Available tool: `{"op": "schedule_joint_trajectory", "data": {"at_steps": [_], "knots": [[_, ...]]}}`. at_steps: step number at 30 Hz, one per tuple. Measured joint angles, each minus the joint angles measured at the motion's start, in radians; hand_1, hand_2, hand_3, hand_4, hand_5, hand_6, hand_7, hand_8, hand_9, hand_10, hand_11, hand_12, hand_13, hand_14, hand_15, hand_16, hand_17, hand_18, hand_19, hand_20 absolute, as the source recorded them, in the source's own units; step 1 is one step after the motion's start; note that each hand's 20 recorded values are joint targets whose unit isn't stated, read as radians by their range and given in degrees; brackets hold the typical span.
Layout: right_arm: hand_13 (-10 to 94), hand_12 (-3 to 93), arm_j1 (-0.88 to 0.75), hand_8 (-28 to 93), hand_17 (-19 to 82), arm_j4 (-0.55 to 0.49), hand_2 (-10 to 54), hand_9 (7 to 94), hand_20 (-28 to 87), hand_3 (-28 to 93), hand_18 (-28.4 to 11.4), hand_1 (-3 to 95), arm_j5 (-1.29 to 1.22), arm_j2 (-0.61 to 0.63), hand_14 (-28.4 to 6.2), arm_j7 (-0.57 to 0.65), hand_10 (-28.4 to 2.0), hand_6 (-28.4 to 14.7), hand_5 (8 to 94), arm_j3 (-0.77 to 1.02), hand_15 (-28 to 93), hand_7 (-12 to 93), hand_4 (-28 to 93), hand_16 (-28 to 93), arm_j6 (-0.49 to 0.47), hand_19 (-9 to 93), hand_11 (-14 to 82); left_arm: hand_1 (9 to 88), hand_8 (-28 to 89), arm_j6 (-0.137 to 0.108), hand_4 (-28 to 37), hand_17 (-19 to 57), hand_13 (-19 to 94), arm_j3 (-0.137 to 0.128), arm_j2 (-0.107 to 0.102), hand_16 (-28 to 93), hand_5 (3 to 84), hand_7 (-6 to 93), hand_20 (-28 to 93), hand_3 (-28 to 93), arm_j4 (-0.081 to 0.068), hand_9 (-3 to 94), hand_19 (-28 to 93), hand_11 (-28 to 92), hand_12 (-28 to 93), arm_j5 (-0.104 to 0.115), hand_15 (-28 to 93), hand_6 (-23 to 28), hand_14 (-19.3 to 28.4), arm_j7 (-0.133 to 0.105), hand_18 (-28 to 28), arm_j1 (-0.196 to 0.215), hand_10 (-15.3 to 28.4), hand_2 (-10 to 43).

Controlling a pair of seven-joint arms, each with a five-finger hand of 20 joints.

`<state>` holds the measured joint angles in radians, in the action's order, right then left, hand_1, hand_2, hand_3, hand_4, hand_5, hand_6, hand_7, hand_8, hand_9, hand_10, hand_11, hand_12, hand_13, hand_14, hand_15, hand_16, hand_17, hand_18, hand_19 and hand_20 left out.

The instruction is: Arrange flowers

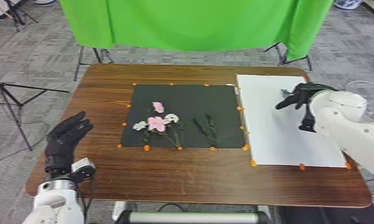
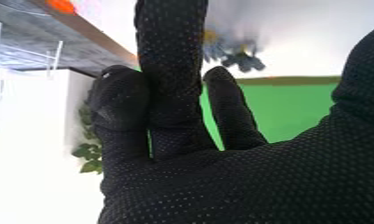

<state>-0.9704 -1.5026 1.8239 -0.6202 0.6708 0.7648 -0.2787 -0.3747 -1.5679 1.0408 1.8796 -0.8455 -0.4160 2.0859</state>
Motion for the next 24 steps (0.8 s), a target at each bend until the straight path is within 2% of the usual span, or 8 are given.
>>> {"op": "schedule_joint_trajectory", "data": {"at_steps": [4,8,11,13,17,21,24], "knots": [[86,7.6,-0.023,-4,58,0.002,-9.5,47.7,30,60,-15.1,21.3,0.003,0.001,-8.6,0.000,-22.2,-5.2,41.4,0.002,47,3,-14,26,0.001,88,5.3,40.0,-11,0.000,-9.8,10.4,41,-0.001,0.000,-2,52.9,22.4,21,71,0.000,48.6,22,26,12,0.000,29,-2.3,16.1,0.001,14.5,0.000,12.3,-7.2],[87,9.4,-0.041,-6,58,0.003,-9.5,59.4,29,64,-15.2,28.6,0.002,0.000,-7.7,0.000,-19.1,-5.5,49.6,0.009,48,7,-15,26,0.010,90,7.5,40.0,-11,0.000,-9.9,10.3,41,-0.004,0.000,-2,52.8,22.5,21,71,0.002,48.6,22,26,12,-0.001,29,-2.2,16.1,0.003,14.5,0.003,12.4,-7.1],[90,10.6,-0.042,-7,60,0.003,-8.5,68.6,29,66,-14.4,39.1,0.001,0.000,-6.3,0.000,-15.9,-4.7,55.7,0.014,48,10,-16,26,0.040,91,9.1,40.0,-11,0.000,-9.9,10.3,41,-0.006,0.000,-2,52.8,22.5,21,71,0.004,48.6,22,26,12,-0.001,29,-2.2,16.1,0.004,14.5,0.006,12.4,-7.1],[92,11.2,-0.042,-8,62,0.003,-7.8,72.6,29,67,-14.1,43.3,-0.001,0.001,-5.5,0.000,-14.3,-3.9,58.8,0.011,48,12,-17,27,0.079,92,9.8,40.0,-11,0.000,-10.0,10.2,41,-0.007,0.000,-2,52.8,22.5,21,71,0.004,48.6,22,26,12,-0.001,29,-2.1,16.0,0.004,14.5,0.007,12.4,-7.1],[94,15.0,-0.041,4,65,0.007,-8.4,83.3,32,62,-13.4,56.6,-0.006,0.008,-4.0,0.000,-11.8,-1.9,71.3,-0.035,51,15,-19,26,0.208,93,8.2,39.8,-11,0.000,-9.9,10.2,41,-0.007,-0.001,-2,52.8,22.5,21,71,0.005,48.7,22,26,12,-0.001,29,-1.6,16.1,0.006,14.5,0.007,12.4,-6.9],[94,18.9,-0.041,4,66,0.014,-9.1,88.7,34,61,-13.0,62.0,-0.007,0.010,-3.2,-0.008,-10.9,-0.7,76.3,-0.078,55,16,-18,24,0.338,93,4.7,39.8,-11,0.000,-9.9,10.2,41,-0.007,-0.001,-2,52.5,22.5,21,71,0.005,48.7,22,26,12,-0.001,29,-1.3,16.1,0.006,14.5,0.007,12.4,-6.9],[94,20.5,-0.039,4,66,0.015,-9.4,90.0,35,62,-12.8,63.5,-0.013,0.012,-3.0,-0.014,-10.8,-0.8,77.3,-0.087,55,16,-18,24,0.354,93,3.2,39.6,-11,0.000,-9.9,10.1,41,-0.007,-0.001,-2,52.2,22.6,21,71,0.005,48.7,22,26,12,-0.001,29,-1.1,16.1,0.006,14.5,0.007,12.4,-6.9]]}}
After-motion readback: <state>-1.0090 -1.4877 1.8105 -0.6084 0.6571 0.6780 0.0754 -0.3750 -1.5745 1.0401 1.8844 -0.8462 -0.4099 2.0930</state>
